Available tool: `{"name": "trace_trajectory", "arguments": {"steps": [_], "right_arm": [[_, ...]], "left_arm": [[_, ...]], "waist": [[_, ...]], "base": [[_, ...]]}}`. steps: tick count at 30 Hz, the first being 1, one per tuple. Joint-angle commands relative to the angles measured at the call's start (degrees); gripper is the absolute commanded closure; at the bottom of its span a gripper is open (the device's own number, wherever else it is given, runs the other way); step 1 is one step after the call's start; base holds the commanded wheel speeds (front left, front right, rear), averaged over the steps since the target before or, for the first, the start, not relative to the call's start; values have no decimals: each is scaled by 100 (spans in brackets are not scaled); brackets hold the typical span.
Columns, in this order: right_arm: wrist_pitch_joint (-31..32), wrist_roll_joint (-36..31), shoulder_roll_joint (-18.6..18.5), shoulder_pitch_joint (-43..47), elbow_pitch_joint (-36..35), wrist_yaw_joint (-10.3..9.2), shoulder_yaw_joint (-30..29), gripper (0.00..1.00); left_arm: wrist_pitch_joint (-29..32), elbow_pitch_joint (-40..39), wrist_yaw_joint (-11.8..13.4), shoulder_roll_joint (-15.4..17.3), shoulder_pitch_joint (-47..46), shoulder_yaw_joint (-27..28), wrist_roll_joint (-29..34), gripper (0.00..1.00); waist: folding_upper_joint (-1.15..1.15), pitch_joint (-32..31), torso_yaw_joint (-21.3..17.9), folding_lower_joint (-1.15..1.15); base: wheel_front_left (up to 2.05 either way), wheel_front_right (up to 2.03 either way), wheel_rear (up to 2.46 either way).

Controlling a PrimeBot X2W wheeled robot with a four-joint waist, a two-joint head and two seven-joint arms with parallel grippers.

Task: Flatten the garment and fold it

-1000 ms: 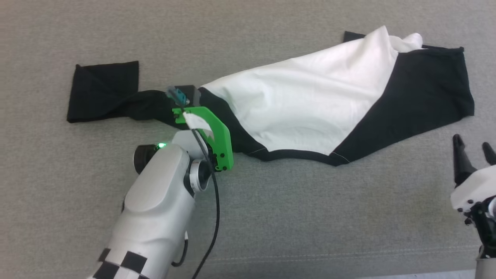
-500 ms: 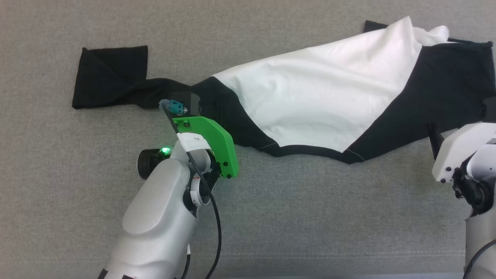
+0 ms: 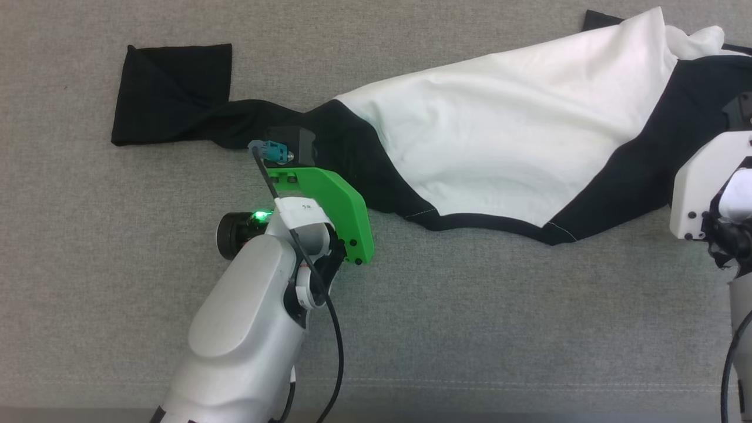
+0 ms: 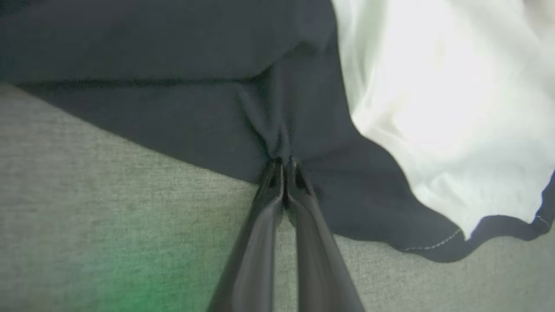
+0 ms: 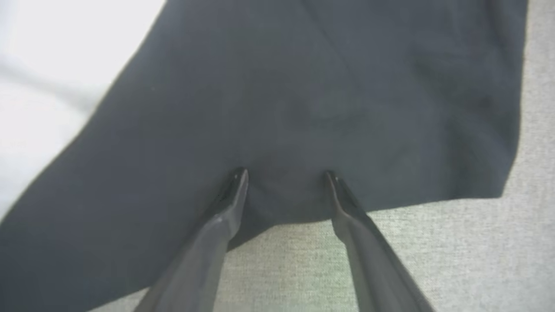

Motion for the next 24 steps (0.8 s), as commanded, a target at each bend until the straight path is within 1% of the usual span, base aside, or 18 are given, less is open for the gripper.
{"name": "trace_trajectory", "arguments": {"steps": [1,5,10,14,16,19,21,24], "right_arm": [[249,139,101,284,308,-5,184,100],[292,568,-62,297,90,-5,283,100],[-86,858,-179,302,-257,-5,160,100],[-247,1230,-195,297,-568,-5,98,100],[-268,1517,-171,261,-778,-5,49,100],[-308,2023,-146,58,-1197,-5,16,100],[-289,2293,-147,-166,-1387,-5,-14,100],[-256,2525,-121,-603,-1541,-5,-69,100]], "left_arm": [[80,153,83,40,242,-21,-3,100],[-30,97,13,9,254,24,-117,100],[-283,10,-119,-28,247,158,-308,100],[-474,-215,-319,-74,180,389,-663,100],[-521,-385,-412,-77,68,530,-821,100],[-477,-653,-484,20,-249,749,-969,100],[-424,-754,-457,196,-552,859,-906,100],[-343,-843,-416,379,-1056,1027,-863,100]], "waist": [[0,-16,9,0],[0,-99,19,0],[0,-312,-2,0],[0,-604,-21,0],[0,-786,-30,0],[0,-1022,-39,0],[0,-1162,-49,0],[0,-1304,-61,0]], "base": [[0,0,0],[0,0,0],[0,0,0],[0,0,0],[0,0,0],[0,0,0],[0,0,0],[0,0,0]]}}
